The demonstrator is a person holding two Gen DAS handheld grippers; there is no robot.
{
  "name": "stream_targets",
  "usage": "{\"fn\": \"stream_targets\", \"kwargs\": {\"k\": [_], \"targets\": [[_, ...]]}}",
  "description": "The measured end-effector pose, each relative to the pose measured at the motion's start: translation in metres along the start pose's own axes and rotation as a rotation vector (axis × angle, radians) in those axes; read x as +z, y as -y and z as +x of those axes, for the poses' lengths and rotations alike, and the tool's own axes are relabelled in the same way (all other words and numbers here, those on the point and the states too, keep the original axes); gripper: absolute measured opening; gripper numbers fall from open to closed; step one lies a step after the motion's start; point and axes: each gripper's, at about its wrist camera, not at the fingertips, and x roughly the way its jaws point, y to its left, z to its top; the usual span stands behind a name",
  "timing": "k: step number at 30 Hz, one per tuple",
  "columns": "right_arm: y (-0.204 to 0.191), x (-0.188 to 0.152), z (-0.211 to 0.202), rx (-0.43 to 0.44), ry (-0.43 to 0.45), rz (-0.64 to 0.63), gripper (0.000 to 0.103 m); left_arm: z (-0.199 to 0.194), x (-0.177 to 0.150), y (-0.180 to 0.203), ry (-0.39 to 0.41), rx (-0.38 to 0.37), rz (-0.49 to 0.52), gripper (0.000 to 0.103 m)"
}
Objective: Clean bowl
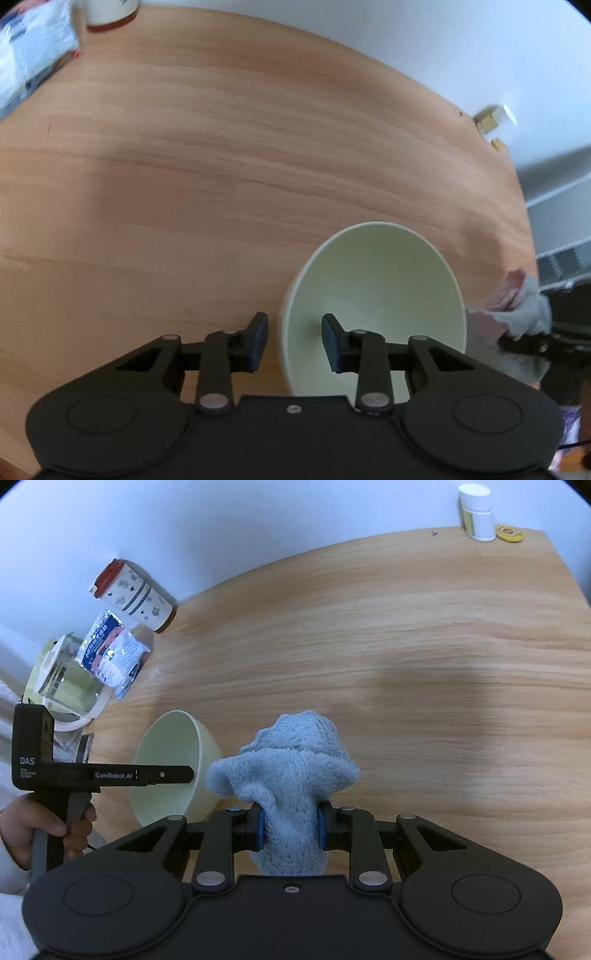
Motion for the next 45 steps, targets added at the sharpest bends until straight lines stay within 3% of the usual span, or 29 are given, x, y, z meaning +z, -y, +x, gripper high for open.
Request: {"fn": "stream_targets", "kwargs": {"k": [1, 3, 12, 21, 24, 28, 35, 39, 45], "targets": [[0.001, 0.001, 0.002, 0.012, -0.001, 0.004, 0.028, -0.001, -0.002, -0.003, 0.013, -0.007, -0.021, 0.028], [0.004, 0.004, 0.007, 0.043, -0.003, 0.004, 0.028, -0.001, -0.003, -0.005, 0.027, -0.016, -0.038, 0.015], [0.002, 0.01, 0.021, 0.061, -0.027, -0.02, 0.028, -0.004, -0.015, -0.015, 0.102, -0.087, -0.057, 0.01], [0.004, 0.011, 0.026, 0.042, -0.044, -0.029, 0.028, -0.006, -0.015, -0.001, 0.149, -0.081, -0.031, 0.01], [0.007, 0.013, 0.022, 0.032, -0.038, -0.024, 0.028, -0.011, -0.017, 0.011, 0.185, -0.05, 0.035, 0.011], [0.003, 0.023, 0.015, 0.042, -0.018, -0.033, 0.028, -0.022, -0.022, 0.038, 0.238, 0.001, 0.201, 0.012], [-0.036, 0.066, 0.021, 0.136, -0.01, -0.099, 0.028, -0.025, -0.028, 0.08, 0.29, 0.05, 0.39, 0.012], [-0.063, 0.086, 0.038, 0.168, -0.063, -0.179, 0.028, -0.028, -0.032, 0.086, 0.305, 0.082, 0.442, 0.012], [-0.071, 0.099, 0.061, 0.206, -0.161, -0.155, 0.028, -0.032, -0.038, 0.095, 0.321, 0.125, 0.512, 0.013]]}}
